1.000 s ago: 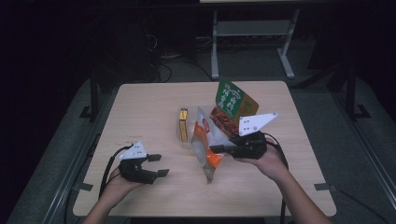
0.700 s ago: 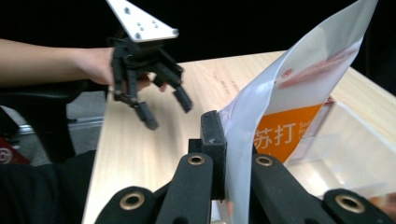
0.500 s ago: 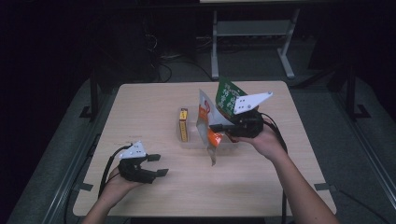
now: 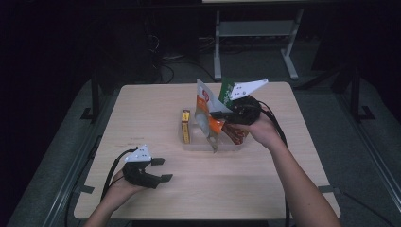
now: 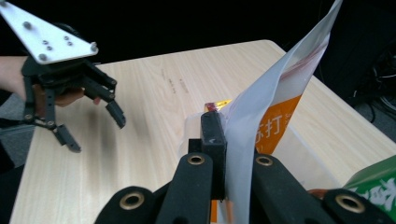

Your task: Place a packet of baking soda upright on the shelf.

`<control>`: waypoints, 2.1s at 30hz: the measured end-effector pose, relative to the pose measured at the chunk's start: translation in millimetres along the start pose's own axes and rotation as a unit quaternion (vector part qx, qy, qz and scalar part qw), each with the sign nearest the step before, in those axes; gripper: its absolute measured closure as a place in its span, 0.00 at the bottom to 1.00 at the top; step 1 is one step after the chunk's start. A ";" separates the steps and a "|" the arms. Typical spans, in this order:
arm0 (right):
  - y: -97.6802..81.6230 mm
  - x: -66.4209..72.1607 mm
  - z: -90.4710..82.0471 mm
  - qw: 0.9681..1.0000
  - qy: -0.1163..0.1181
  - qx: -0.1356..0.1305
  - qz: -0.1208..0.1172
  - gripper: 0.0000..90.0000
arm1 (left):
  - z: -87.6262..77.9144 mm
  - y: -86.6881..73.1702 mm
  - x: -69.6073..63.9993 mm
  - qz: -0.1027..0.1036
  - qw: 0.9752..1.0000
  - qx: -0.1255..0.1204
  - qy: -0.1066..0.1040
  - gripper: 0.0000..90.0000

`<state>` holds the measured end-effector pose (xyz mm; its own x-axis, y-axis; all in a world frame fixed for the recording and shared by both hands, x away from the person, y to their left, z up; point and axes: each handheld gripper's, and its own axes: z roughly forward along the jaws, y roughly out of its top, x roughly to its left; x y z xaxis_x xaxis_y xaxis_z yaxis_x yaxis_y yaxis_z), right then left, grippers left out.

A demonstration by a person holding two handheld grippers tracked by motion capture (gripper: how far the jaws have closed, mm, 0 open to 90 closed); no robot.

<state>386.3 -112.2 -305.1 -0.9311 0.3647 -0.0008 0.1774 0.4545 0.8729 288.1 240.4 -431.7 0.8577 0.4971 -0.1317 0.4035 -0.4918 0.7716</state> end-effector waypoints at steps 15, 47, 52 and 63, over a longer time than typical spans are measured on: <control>11.4 -12.7 9.1 0.999 -0.035 -0.006 0.012 1.00 | 2.6 -1.0 0.3 0.001 1.000 0.012 -0.007 0.31; 2.5 -16.6 39.6 0.996 -0.078 0.014 0.045 1.00 | 4.4 -1.4 -0.4 0.002 1.000 0.022 -0.013 0.30; -2.6 -15.7 47.8 0.995 -0.077 0.037 0.045 1.00 | 5.6 -1.3 -0.9 0.001 1.000 0.024 -0.017 0.30; -13.6 -16.1 43.5 0.995 -0.072 0.030 0.059 0.92 | 10.7 -0.7 -4.9 0.007 0.999 0.030 -0.024 0.30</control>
<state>412.7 -89.0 -338.2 -0.8484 0.5287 0.0263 0.3054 0.4483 0.8401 287.0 230.6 -438.2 0.8769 0.4556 -0.1532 0.4093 -0.5410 0.7347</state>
